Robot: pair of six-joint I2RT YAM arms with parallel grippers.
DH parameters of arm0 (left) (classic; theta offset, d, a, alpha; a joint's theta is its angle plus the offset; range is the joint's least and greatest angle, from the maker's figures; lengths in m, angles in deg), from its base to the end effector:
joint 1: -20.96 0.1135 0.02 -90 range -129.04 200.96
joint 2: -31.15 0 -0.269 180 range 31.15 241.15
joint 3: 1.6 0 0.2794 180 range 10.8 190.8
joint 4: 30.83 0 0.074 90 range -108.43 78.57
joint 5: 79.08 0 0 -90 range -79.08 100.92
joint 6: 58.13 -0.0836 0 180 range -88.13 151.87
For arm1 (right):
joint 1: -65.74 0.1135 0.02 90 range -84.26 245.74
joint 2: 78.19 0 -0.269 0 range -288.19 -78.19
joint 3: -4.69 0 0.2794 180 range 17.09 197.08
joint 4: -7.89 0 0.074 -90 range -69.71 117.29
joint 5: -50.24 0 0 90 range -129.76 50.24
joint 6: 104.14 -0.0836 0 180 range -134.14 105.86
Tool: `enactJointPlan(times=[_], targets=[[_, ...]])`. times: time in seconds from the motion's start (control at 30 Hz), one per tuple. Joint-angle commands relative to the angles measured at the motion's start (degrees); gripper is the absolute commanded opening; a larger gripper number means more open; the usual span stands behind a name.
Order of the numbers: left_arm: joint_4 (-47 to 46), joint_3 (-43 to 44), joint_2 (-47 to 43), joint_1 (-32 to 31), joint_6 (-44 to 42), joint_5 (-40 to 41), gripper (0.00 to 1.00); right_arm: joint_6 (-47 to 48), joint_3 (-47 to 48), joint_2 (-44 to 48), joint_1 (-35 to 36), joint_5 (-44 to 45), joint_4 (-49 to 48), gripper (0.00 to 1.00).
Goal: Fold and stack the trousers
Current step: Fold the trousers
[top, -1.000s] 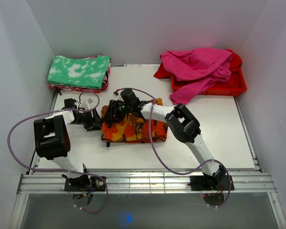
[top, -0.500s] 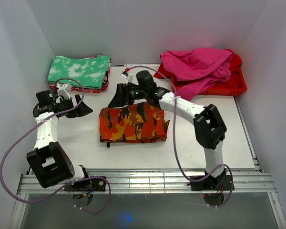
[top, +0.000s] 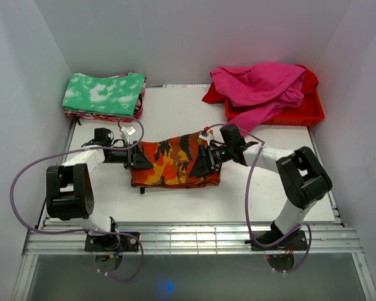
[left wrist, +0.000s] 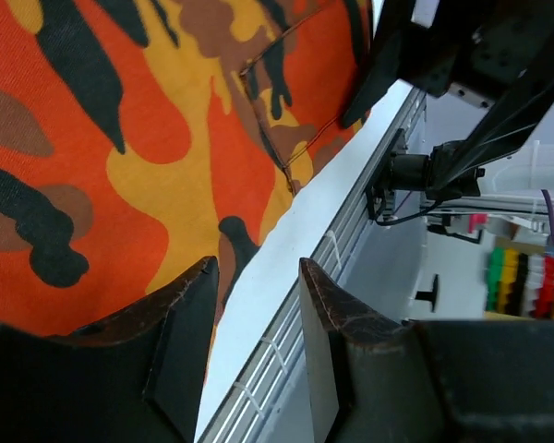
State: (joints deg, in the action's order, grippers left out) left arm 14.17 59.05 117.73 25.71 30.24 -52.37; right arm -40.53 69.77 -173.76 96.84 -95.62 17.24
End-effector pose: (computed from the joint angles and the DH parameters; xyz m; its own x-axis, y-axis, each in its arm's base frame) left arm 0.2969 -0.0503 0.1544 -0.9343 -0.0648 -0.3506 0.2803 0.4741 -0.8346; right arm 0.2894 0.2554 0.1620 -0.8621 -0.2287 -0.4521 -0.5033 0.2835 0.8163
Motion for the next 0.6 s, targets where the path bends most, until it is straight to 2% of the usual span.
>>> enactJointPlan(times=[0.0, 0.03, 0.13, 0.23, 0.3, 0.43, 0.53, 0.57], targets=[[-3.25, -0.44, 5.41, -0.62, 4.0, -0.62, 0.49, 0.11, -1.0, -5.48, -1.11, -2.94, -2.58, 0.91], [-2.37, -0.26, 10.48, -0.45, 4.26, 0.43, 0.48, -0.06, -1.01, -9.51, -1.64, -3.03, -2.66, 0.92], [-3.06, -0.17, 18.41, 1.74, 5.32, 4.12, 0.48, -0.06, -0.74, -16.54, -3.49, -2.15, -2.57, 0.94], [-2.63, 0.7, 23.7, 5.07, 5.49, 6.16, 0.47, -1.55, -1.27, -22.27, -3.67, -2.59, -4.06, 0.96], [-2.11, 1.41, 27.22, 6.31, 4.28, 7.82, 0.43, -2.61, -1.45, -23.78, -3.67, -2.68, -5.21, 0.96], [-0.53, 2.11, 25.31, 7.64, 1.81, 7.66, 0.41, -2.18, -0.48, -21.7, -3.67, -3.12, -3.64, 0.97], [1.32, 2.98, 16.8, 7.46, -4.06, 4.84, 0.5, 0.63, 0.83, -14.58, -3.49, -3.21, 0.31, 0.97], [2.02, 3.43, 14.08, 7.46, -5.56, 4.67, 0.57, 1.95, 3.1, -12.56, -3.49, -2.25, 1.98, 0.97]])
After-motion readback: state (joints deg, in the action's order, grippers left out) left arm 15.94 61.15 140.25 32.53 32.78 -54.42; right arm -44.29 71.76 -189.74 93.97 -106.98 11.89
